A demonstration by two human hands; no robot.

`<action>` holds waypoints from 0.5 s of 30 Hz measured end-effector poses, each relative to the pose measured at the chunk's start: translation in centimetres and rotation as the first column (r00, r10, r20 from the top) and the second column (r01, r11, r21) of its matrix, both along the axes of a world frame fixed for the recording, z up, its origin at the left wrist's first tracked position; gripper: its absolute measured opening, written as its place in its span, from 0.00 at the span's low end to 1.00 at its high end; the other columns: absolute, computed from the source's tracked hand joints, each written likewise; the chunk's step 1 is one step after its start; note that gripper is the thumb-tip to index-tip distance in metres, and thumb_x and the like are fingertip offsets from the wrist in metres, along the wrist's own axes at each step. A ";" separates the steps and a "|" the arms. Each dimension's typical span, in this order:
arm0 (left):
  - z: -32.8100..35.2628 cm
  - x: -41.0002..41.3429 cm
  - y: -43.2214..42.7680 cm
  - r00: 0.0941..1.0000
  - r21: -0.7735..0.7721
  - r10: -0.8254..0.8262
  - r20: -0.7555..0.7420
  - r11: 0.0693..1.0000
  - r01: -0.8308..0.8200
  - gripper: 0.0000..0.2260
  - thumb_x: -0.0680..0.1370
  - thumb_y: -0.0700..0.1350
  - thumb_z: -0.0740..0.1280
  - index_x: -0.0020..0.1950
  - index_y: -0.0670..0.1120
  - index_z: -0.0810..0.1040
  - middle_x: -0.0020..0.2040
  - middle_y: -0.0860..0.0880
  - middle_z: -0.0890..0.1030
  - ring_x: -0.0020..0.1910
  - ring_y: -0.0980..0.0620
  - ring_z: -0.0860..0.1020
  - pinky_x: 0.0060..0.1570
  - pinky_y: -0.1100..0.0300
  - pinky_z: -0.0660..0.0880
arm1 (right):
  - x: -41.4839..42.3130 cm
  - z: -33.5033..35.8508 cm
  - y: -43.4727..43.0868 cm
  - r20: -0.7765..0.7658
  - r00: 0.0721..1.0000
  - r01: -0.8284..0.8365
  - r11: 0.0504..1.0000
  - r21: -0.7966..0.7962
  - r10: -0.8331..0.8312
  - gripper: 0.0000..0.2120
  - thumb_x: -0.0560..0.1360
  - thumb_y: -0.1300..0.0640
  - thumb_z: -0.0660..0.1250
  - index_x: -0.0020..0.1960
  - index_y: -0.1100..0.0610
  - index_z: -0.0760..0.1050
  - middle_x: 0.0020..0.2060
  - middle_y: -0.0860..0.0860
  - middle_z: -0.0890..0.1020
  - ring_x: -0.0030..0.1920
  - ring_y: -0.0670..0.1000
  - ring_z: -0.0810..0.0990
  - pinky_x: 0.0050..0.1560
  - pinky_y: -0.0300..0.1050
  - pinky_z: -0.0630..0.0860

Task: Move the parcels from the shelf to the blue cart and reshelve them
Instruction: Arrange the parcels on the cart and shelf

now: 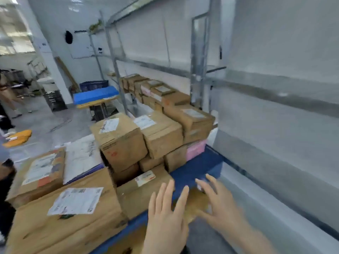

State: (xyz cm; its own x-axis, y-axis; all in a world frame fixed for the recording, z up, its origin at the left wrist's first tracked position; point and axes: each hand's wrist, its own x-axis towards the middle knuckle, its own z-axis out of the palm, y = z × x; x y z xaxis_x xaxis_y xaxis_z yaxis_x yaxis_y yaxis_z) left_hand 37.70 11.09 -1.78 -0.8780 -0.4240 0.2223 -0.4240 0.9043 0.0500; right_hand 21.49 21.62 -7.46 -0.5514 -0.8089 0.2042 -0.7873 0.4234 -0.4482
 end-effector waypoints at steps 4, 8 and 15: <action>-1.0 -7.5 9.6 0.939 0.065 -0.339 0.063 0.940 0.336 0.45 0.41 0.52 0.80 0.59 0.49 0.83 0.58 0.39 0.81 0.53 0.37 0.81 0.44 0.39 0.79 | -1.7 0.5 14.9 -0.057 0.921 0.388 0.921 0.038 -0.386 0.40 0.70 0.40 0.64 0.74 0.37 0.44 0.77 0.47 0.43 0.76 0.50 0.44 0.74 0.45 0.47; -1.6 -12.4 22.9 0.780 0.141 -0.621 0.079 0.781 0.608 0.57 0.42 0.54 0.81 0.70 0.46 0.68 0.63 0.37 0.77 0.58 0.34 0.79 0.50 0.36 0.76 | -0.3 1.4 31.4 -0.073 0.721 0.693 0.720 0.049 -0.689 0.41 0.70 0.42 0.66 0.74 0.38 0.45 0.76 0.46 0.43 0.76 0.51 0.45 0.73 0.48 0.49; -3.9 -16.9 44.9 0.569 0.195 -0.818 0.082 0.573 0.796 0.47 0.71 0.60 0.67 0.77 0.59 0.36 0.78 0.50 0.52 0.78 0.45 0.50 0.73 0.43 0.50 | 4.6 1.0 56.4 -0.121 0.388 0.917 0.368 0.156 -0.914 0.40 0.72 0.40 0.66 0.74 0.39 0.45 0.77 0.49 0.44 0.76 0.54 0.48 0.72 0.51 0.55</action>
